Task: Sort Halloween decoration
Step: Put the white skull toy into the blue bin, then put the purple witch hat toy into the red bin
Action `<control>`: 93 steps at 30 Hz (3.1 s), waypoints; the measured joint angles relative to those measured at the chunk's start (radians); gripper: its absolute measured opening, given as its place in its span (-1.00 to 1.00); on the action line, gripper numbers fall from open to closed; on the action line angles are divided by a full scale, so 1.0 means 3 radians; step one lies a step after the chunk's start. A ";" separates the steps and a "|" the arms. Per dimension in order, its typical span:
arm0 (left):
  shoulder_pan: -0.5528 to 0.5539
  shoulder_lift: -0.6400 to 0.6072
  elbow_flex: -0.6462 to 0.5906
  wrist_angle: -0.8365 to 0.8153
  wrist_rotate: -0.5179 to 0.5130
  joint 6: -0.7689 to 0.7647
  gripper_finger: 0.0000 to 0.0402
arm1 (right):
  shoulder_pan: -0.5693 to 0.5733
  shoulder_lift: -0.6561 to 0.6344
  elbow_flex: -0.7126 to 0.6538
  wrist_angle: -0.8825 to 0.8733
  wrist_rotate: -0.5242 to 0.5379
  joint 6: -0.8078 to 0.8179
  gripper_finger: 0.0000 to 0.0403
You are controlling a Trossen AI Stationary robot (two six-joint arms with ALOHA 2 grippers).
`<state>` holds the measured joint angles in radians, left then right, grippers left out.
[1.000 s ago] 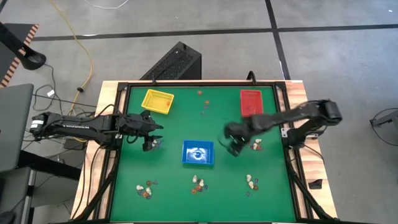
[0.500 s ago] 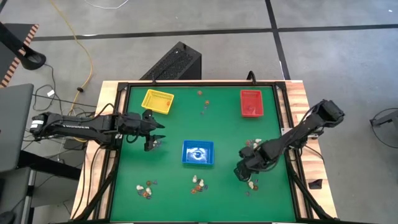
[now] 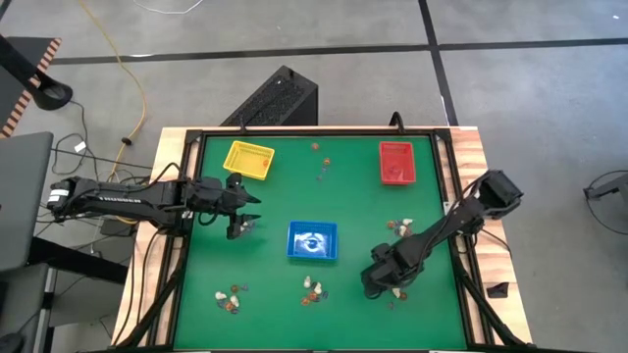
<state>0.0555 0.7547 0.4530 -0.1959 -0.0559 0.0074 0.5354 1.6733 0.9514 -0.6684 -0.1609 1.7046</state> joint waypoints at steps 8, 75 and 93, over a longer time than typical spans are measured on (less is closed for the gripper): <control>0.0000 0.0000 0.0000 0.0001 0.0001 -0.0004 0.00 | -0.0003 0.0098 0.0028 -0.0036 -0.0008 -0.0016 0.40; 0.0000 -0.0001 0.0000 -0.1059 -0.0100 -0.1068 0.00 | -0.1386 0.0151 0.1019 0.0961 0.0367 -0.5545 0.06; 0.0200 0.0391 0.0047 -0.0963 0.0160 -0.1615 0.00 | -0.1877 -0.1070 -0.0340 0.2126 0.0353 -0.5654 0.03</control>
<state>0.1154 0.8719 0.4671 -0.4848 -0.0080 -0.4770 -0.0277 1.3524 0.8494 -0.0307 -0.0551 0.0084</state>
